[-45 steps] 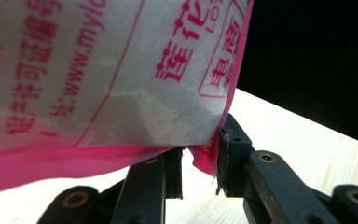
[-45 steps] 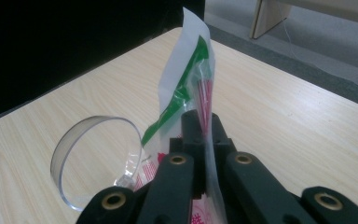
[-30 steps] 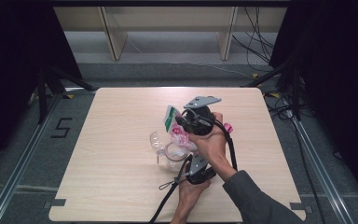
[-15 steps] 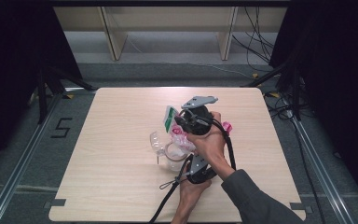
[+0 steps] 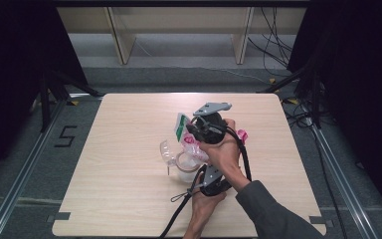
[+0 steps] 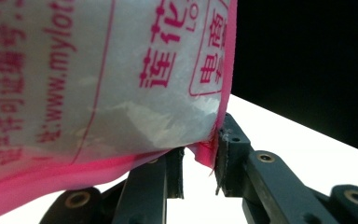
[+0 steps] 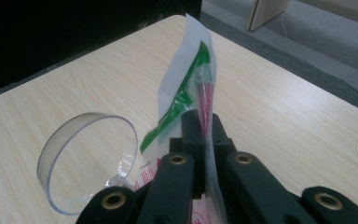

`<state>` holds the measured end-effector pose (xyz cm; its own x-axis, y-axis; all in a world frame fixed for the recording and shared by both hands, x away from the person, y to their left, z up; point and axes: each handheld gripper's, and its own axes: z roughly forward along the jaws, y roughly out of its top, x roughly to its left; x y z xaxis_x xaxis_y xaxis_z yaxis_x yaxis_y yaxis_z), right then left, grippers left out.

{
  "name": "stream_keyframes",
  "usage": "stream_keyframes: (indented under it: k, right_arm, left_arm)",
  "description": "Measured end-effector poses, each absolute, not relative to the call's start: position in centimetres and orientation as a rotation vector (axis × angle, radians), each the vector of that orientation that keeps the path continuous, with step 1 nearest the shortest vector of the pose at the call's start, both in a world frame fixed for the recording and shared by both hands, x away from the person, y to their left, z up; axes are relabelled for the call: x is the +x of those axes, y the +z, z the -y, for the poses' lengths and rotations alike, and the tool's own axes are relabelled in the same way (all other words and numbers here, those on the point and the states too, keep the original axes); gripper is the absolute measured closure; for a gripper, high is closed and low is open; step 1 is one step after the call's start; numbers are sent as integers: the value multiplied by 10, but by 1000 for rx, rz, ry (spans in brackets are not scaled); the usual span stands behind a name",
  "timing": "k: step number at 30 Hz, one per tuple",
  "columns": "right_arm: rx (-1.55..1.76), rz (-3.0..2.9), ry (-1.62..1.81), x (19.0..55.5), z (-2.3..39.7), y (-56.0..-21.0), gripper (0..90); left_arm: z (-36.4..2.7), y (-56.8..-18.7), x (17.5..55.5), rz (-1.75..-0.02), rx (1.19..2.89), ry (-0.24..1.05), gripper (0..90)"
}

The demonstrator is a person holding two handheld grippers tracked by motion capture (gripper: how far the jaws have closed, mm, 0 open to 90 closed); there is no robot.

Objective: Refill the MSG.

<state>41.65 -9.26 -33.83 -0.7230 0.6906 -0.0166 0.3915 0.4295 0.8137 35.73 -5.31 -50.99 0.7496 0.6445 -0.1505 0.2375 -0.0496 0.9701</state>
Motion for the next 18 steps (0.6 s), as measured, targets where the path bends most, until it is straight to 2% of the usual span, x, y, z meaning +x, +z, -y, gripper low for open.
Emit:
stream_keyframes:
  k: [18]
  right_arm:
    - [929,-2339,1181,414,91,-334,900]
  left_arm:
    - [53,-506,357,-713,1619,388,750]
